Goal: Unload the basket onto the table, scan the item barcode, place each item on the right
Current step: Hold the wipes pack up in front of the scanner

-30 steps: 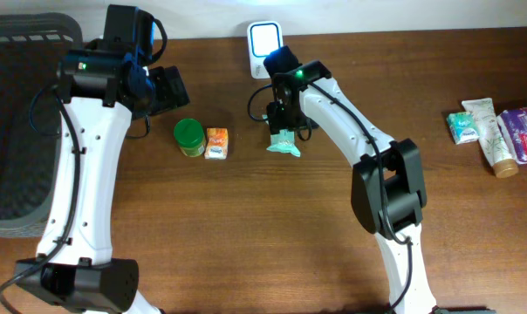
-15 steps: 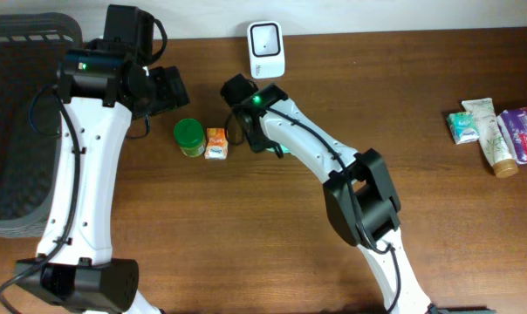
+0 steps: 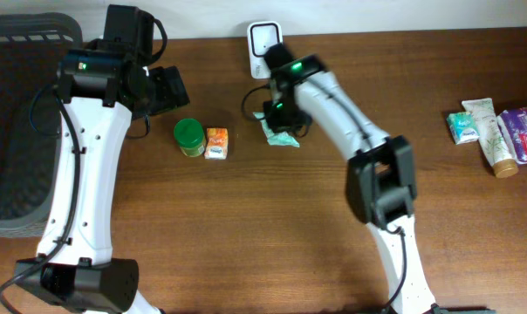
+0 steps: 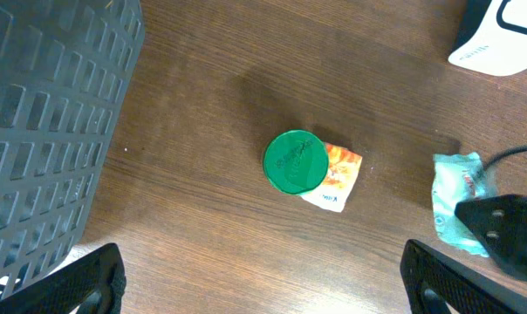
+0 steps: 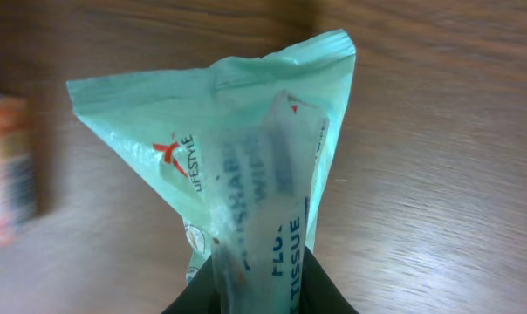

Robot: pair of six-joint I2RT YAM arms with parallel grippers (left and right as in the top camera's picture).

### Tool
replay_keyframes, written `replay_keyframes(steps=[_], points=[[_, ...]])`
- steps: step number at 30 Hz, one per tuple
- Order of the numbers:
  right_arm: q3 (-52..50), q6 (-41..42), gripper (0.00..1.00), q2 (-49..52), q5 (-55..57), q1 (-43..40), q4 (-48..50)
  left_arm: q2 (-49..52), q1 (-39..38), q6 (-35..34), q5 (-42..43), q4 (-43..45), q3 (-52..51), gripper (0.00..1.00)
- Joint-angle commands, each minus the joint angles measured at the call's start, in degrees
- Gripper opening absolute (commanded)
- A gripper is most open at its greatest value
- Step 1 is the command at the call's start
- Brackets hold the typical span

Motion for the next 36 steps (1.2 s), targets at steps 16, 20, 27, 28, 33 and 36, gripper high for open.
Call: replay_keyframes(steps=[16,20,27,28,33,36], points=[[-0.87,-8.11,0.06,-5.11,-18.93,-15.41,4.15,-0.79,0.35,0.74,-0.44,0.09,0.50,0.99],[4.85,-8.33,0.04,-4.85,16.02,-5.18,21.35,-0.79,0.35,0.74,-0.44,0.09,0.50,0.99],[4.74,-14.36,0.04,-0.33,26.32,-0.44,43.82,-0.79,0.35,0.74,-0.42,0.09,0.50,0.99],[4.74,-14.34,0.04,0.42,24.94,-0.57,45.22,-0.79,0.35,0.74,-0.44,0.09,0.50,0.99],[4.74,-14.32,0.04,3.39,20.92,-0.52,51.04,-0.79,0.35,0.74,-0.44,0.09,0.50,0.99],[4.74,-14.10,0.04,3.48,20.92,-0.59,52.06,-0.79,0.35,0.74,-0.44,0.09,0.50,0.99]])
